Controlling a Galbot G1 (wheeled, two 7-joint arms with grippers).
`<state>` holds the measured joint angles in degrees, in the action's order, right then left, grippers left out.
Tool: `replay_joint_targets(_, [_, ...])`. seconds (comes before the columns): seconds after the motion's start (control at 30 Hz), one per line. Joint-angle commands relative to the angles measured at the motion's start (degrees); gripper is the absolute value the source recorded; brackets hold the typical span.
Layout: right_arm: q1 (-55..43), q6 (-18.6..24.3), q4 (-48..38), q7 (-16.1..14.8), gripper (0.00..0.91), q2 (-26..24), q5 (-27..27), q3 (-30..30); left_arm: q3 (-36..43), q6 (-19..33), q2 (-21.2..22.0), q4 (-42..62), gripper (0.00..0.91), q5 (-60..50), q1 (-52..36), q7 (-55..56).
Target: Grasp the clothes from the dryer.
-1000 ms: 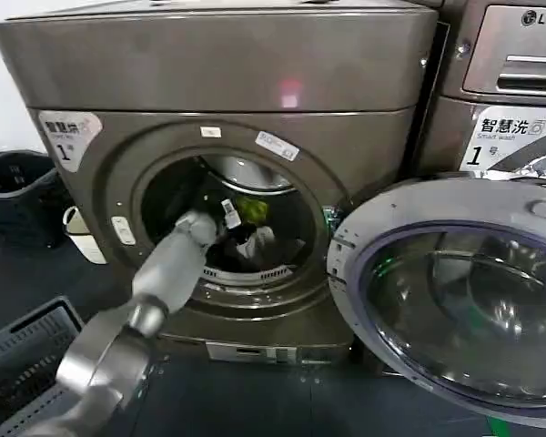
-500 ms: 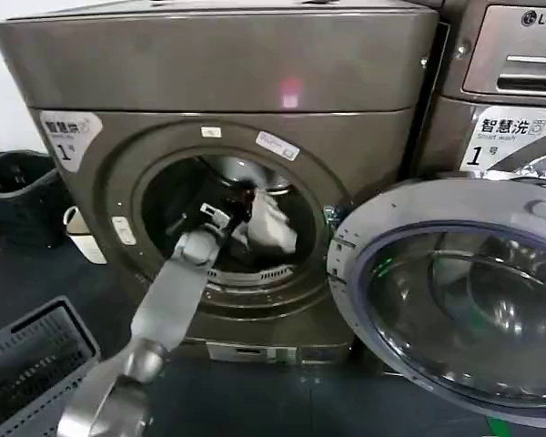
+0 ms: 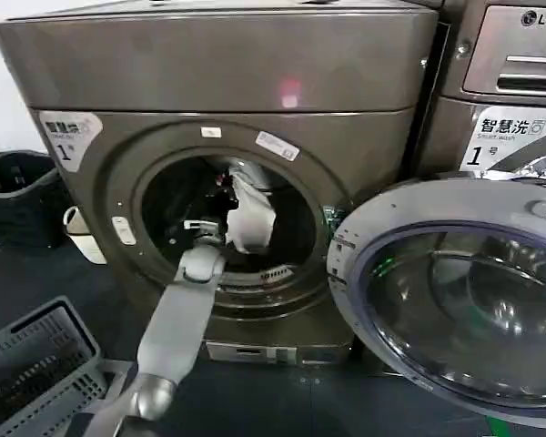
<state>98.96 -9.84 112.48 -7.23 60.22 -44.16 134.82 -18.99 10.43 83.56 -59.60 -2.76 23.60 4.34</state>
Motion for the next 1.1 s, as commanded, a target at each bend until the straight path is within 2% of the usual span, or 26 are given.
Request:
replay_joint_targets(0.03, [0.23,0.87,0.01,0.07,0.907,-0.01,0.09,0.42,-0.79,1.70,0.54,-4.97,0.000,0.77,3.54,3.26])
replay_joint_targets(0.53, [-0.26,1.77,-0.14,0.04,0.907,-0.03,-0.26,-0.19,-0.04,1.15,0.25,-4.39,0.000,-0.32,3.17,1.57])
replay_joint_targets(1.1, [0.32,0.48,0.04,0.53,0.907,-0.17,-0.08,1.04,0.40,-0.91,-0.24,-6.77,0.000,1.42,3.78,0.74])
